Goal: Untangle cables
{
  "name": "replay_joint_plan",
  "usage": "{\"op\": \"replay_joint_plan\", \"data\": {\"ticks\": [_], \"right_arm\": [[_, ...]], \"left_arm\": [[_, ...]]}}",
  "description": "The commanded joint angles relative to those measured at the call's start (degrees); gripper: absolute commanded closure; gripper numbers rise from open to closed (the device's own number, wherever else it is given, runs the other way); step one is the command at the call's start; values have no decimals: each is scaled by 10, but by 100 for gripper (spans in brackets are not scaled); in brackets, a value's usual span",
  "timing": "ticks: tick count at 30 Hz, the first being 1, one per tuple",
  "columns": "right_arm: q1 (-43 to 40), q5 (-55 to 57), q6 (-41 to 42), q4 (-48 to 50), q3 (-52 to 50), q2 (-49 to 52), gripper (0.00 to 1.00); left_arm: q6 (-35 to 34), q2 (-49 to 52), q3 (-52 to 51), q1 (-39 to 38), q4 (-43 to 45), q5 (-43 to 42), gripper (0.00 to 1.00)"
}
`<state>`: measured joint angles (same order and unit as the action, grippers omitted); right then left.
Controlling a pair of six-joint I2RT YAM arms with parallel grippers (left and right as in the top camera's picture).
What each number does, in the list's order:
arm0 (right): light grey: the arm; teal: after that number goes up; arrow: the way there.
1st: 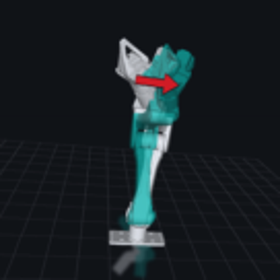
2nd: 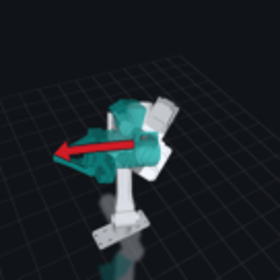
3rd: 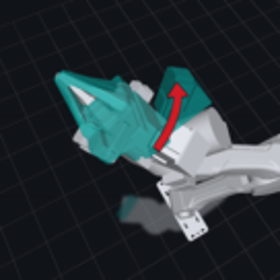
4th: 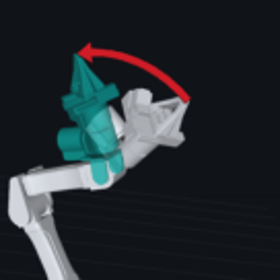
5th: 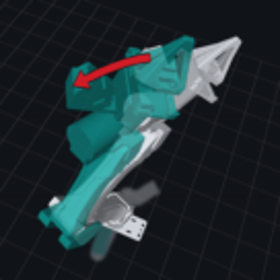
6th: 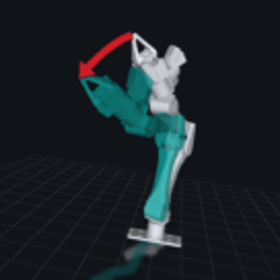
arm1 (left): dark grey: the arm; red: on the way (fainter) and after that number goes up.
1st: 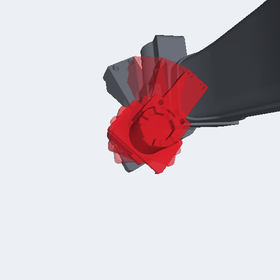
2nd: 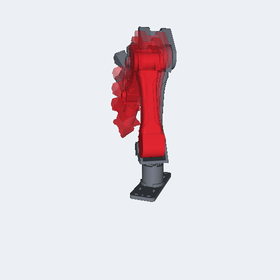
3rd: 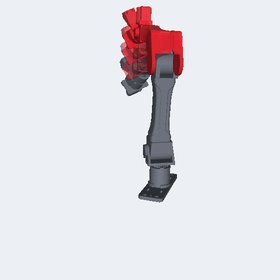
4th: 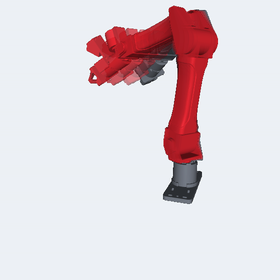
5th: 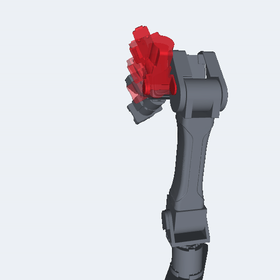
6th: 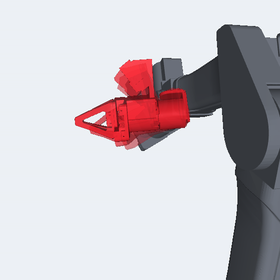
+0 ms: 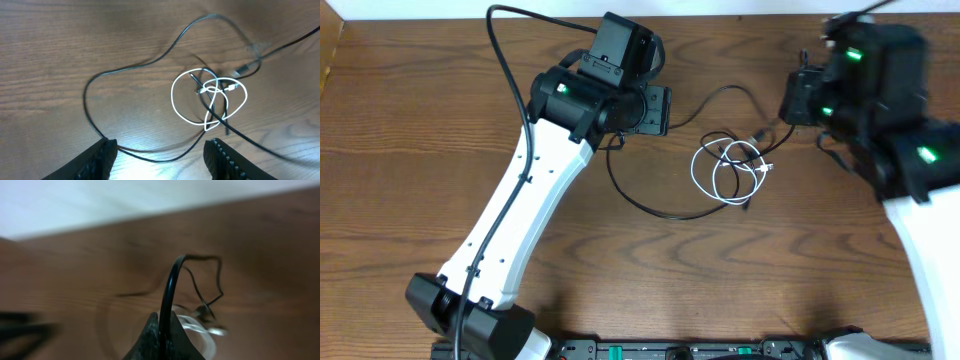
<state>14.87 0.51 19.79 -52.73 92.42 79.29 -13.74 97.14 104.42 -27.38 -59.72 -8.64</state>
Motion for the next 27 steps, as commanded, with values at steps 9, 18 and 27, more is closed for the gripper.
{"op": "replay_joint_plan", "data": {"ticks": [9,18,27], "right_arm": [[5,329,-66,38,31,50,99],[5,251,-70,37,197,-17,99],[5,173,-50,39,233,-85,99]], "left_arm": [[-3,9,0,3,-5,2,39],[-3,9,0,3,-5,2,39],[-3,9,-4,3,-4,1,39]]}}
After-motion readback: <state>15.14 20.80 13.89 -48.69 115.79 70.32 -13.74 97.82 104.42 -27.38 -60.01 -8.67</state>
